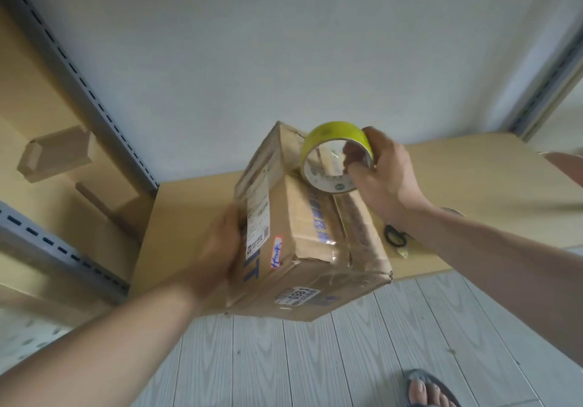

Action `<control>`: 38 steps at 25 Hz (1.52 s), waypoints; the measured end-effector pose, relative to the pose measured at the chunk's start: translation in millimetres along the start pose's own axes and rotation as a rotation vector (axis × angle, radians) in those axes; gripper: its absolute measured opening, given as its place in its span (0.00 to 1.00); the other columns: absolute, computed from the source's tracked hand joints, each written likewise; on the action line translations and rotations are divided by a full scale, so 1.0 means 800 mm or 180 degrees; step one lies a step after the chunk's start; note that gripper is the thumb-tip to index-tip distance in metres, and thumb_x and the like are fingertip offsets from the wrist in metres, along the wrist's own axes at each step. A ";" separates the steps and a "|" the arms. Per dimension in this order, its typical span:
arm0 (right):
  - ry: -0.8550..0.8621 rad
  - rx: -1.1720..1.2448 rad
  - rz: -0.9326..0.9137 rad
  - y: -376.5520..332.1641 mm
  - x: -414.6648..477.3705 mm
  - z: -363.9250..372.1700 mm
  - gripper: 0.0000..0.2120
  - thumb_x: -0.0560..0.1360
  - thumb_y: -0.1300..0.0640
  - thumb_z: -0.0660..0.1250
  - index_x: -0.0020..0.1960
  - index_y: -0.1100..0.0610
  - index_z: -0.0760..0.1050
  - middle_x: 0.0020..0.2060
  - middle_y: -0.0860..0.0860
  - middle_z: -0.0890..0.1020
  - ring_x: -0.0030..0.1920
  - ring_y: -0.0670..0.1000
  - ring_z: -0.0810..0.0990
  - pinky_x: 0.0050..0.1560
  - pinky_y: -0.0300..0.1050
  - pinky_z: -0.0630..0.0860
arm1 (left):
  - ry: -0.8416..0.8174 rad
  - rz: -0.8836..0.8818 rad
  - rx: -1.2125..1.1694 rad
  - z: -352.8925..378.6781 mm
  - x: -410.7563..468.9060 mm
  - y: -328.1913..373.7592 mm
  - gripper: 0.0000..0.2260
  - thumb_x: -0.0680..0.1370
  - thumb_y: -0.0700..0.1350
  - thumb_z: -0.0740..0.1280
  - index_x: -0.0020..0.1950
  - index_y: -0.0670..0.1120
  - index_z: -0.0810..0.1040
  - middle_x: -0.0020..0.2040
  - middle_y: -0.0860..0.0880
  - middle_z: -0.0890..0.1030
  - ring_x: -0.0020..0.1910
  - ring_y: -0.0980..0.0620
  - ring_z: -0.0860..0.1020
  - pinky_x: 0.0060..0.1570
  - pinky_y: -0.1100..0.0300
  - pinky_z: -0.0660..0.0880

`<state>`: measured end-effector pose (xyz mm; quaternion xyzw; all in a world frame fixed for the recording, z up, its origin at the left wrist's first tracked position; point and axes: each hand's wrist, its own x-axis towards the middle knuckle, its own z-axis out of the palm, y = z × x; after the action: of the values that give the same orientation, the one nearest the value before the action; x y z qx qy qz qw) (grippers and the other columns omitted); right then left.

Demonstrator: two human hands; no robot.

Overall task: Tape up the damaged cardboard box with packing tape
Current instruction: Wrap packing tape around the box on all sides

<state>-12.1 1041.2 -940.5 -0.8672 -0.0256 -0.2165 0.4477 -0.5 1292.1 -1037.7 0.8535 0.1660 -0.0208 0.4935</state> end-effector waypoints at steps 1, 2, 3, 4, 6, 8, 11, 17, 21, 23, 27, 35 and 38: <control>-0.0088 0.0082 0.0000 -0.010 -0.004 0.009 0.04 0.73 0.61 0.64 0.46 0.54 0.74 0.37 0.46 0.81 0.38 0.50 0.76 0.39 0.41 0.73 | -0.0025 -0.0042 0.0057 0.005 -0.002 -0.003 0.18 0.86 0.45 0.54 0.36 0.47 0.71 0.38 0.47 0.76 0.43 0.46 0.77 0.41 0.53 0.69; -0.0192 0.0153 -0.0019 -0.018 -0.009 0.018 0.04 0.75 0.60 0.64 0.47 0.53 0.73 0.37 0.47 0.80 0.36 0.49 0.75 0.37 0.38 0.71 | -0.0009 -0.0100 0.0128 0.008 -0.003 -0.004 0.17 0.85 0.43 0.55 0.39 0.45 0.74 0.42 0.42 0.79 0.49 0.41 0.80 0.44 0.50 0.71; -0.0307 0.0181 -0.0072 -0.024 -0.013 0.027 0.05 0.75 0.60 0.64 0.48 0.51 0.71 0.38 0.47 0.80 0.36 0.49 0.75 0.35 0.36 0.70 | -0.0036 -0.0209 0.0075 0.007 -0.006 0.001 0.14 0.84 0.42 0.56 0.46 0.41 0.79 0.50 0.36 0.81 0.56 0.37 0.80 0.51 0.48 0.74; -0.0431 0.0160 -0.0132 -0.029 -0.014 0.036 0.07 0.75 0.59 0.64 0.49 0.49 0.70 0.39 0.48 0.79 0.37 0.50 0.75 0.33 0.35 0.69 | -0.0020 -0.0223 -0.0073 0.005 -0.005 0.006 0.13 0.84 0.41 0.57 0.57 0.37 0.79 0.57 0.34 0.81 0.61 0.37 0.78 0.56 0.48 0.74; -0.0672 0.0050 -0.0207 -0.040 -0.013 0.051 0.10 0.73 0.58 0.65 0.51 0.48 0.69 0.42 0.49 0.78 0.40 0.52 0.75 0.34 0.39 0.68 | -0.0076 0.0142 -0.0509 -0.010 0.000 0.025 0.15 0.82 0.37 0.62 0.69 0.38 0.75 0.62 0.38 0.80 0.60 0.41 0.79 0.53 0.56 0.76; -0.0802 -0.0091 -0.0329 -0.050 -0.012 0.065 0.12 0.72 0.58 0.65 0.55 0.52 0.71 0.44 0.49 0.76 0.43 0.54 0.75 0.39 0.44 0.69 | -0.0168 0.0660 -0.0792 -0.033 0.009 0.050 0.18 0.78 0.32 0.66 0.67 0.42 0.77 0.58 0.44 0.83 0.54 0.49 0.82 0.45 0.65 0.77; -0.0868 -0.0186 -0.0502 -0.055 -0.014 0.079 0.16 0.72 0.59 0.64 0.60 0.55 0.71 0.48 0.53 0.78 0.49 0.58 0.77 0.43 0.46 0.67 | -0.0919 0.1281 -0.0757 -0.075 0.018 0.066 0.24 0.72 0.35 0.65 0.68 0.43 0.77 0.63 0.44 0.82 0.62 0.48 0.79 0.54 0.62 0.77; -0.1017 -0.0215 -0.0440 -0.059 -0.009 0.081 0.15 0.74 0.61 0.62 0.61 0.57 0.68 0.46 0.52 0.75 0.45 0.56 0.72 0.42 0.46 0.65 | -0.1913 0.1688 -0.0060 -0.082 -0.009 0.079 0.34 0.64 0.60 0.78 0.67 0.52 0.73 0.60 0.61 0.82 0.61 0.64 0.78 0.58 0.72 0.72; -0.1443 -0.0278 -0.0383 -0.077 0.001 0.079 0.15 0.76 0.63 0.58 0.62 0.57 0.65 0.45 0.56 0.77 0.46 0.59 0.76 0.43 0.52 0.75 | -0.1375 0.1489 0.0427 -0.069 0.001 0.065 0.35 0.58 0.67 0.77 0.61 0.59 0.74 0.52 0.68 0.83 0.54 0.71 0.79 0.53 0.72 0.75; -0.1575 -0.0510 -0.0454 -0.085 0.014 0.075 0.16 0.76 0.64 0.57 0.63 0.56 0.65 0.46 0.57 0.78 0.46 0.60 0.77 0.43 0.54 0.77 | -0.1479 0.1583 0.0359 -0.071 0.003 0.062 0.31 0.64 0.61 0.77 0.65 0.59 0.72 0.55 0.69 0.82 0.56 0.70 0.78 0.53 0.75 0.72; -0.1428 -0.0947 -0.0639 -0.081 0.039 0.034 0.18 0.74 0.66 0.60 0.62 0.55 0.71 0.45 0.56 0.79 0.41 0.59 0.78 0.36 0.48 0.75 | -0.1543 0.1907 0.0720 -0.073 0.008 0.058 0.45 0.69 0.65 0.70 0.81 0.58 0.54 0.82 0.58 0.56 0.81 0.60 0.50 0.76 0.65 0.52; -0.1544 -0.2571 -0.1102 -0.035 0.034 -0.039 0.16 0.71 0.68 0.59 0.56 0.55 0.71 0.41 0.55 0.79 0.35 0.59 0.73 0.29 0.44 0.60 | -0.1315 0.1932 0.1323 -0.075 0.009 0.063 0.58 0.63 0.80 0.62 0.84 0.52 0.45 0.81 0.64 0.42 0.78 0.66 0.36 0.76 0.61 0.41; -0.1822 -0.2765 -0.1036 -0.006 0.024 -0.031 0.14 0.71 0.69 0.58 0.54 0.56 0.70 0.38 0.54 0.77 0.32 0.56 0.72 0.27 0.44 0.58 | -0.1275 0.2037 0.1432 -0.075 0.012 0.060 0.56 0.65 0.79 0.60 0.84 0.51 0.45 0.82 0.60 0.41 0.78 0.66 0.36 0.74 0.65 0.40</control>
<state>-4.5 1021.2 -916.6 -0.9815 -0.1886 -0.0291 -0.0158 15.1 1323.8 -968.7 0.9273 -0.2144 -0.0676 0.2994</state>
